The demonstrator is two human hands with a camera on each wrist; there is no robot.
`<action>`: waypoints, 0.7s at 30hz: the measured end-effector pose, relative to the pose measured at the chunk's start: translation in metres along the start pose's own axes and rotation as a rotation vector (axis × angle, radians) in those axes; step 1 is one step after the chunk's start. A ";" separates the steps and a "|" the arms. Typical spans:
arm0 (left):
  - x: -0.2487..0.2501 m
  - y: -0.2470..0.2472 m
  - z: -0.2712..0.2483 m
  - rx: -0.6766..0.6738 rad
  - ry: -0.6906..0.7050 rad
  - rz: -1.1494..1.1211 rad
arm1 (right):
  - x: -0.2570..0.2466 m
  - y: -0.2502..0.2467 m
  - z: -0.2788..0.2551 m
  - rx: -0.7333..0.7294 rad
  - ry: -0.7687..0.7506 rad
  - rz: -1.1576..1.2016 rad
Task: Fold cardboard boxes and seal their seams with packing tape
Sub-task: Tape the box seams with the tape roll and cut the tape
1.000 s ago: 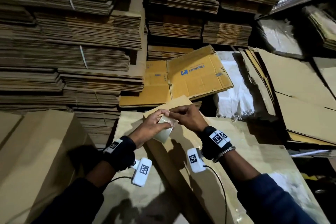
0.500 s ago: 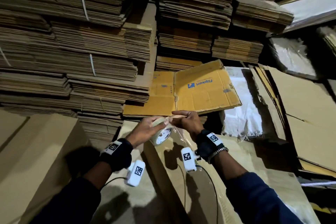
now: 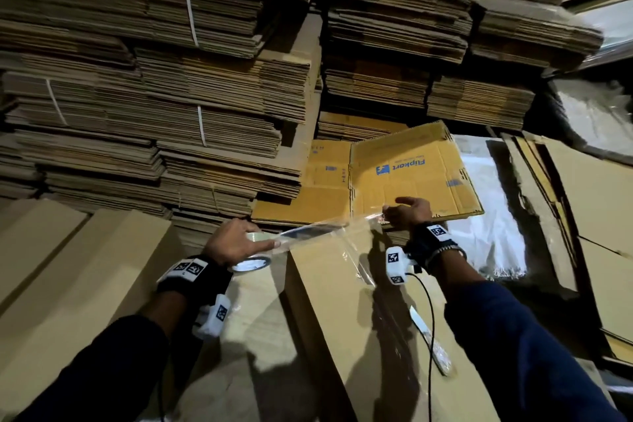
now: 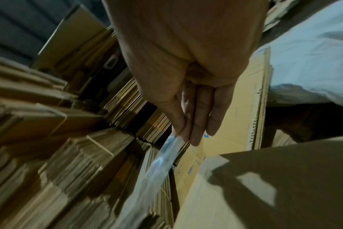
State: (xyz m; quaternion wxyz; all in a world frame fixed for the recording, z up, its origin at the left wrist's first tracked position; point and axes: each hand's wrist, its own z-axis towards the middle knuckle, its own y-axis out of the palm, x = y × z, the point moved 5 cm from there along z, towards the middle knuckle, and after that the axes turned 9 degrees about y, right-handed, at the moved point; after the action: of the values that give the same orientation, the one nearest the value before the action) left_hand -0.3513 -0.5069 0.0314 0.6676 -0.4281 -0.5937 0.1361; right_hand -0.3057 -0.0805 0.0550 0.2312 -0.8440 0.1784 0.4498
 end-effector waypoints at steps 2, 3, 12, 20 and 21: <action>-0.002 0.007 0.004 -0.019 0.028 -0.017 | 0.003 0.004 0.014 0.038 0.025 -0.081; -0.007 0.012 0.008 -0.032 0.037 -0.021 | 0.005 0.004 0.022 0.068 0.040 -0.123; -0.036 0.045 0.026 0.017 0.032 0.021 | 0.028 0.013 0.072 0.136 0.061 -0.284; -0.049 0.083 0.027 0.028 -0.050 -0.012 | 0.073 0.020 0.132 0.054 0.110 -0.565; -0.043 0.086 0.026 0.014 -0.051 0.006 | 0.075 0.021 0.129 0.070 0.111 -0.640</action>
State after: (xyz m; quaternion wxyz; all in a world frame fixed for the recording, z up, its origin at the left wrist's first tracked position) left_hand -0.3576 -0.4751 -0.0628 0.6548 -0.4217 -0.6084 0.1529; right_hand -0.3642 -0.0338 -0.0757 0.3798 -0.8719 -0.0683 0.3014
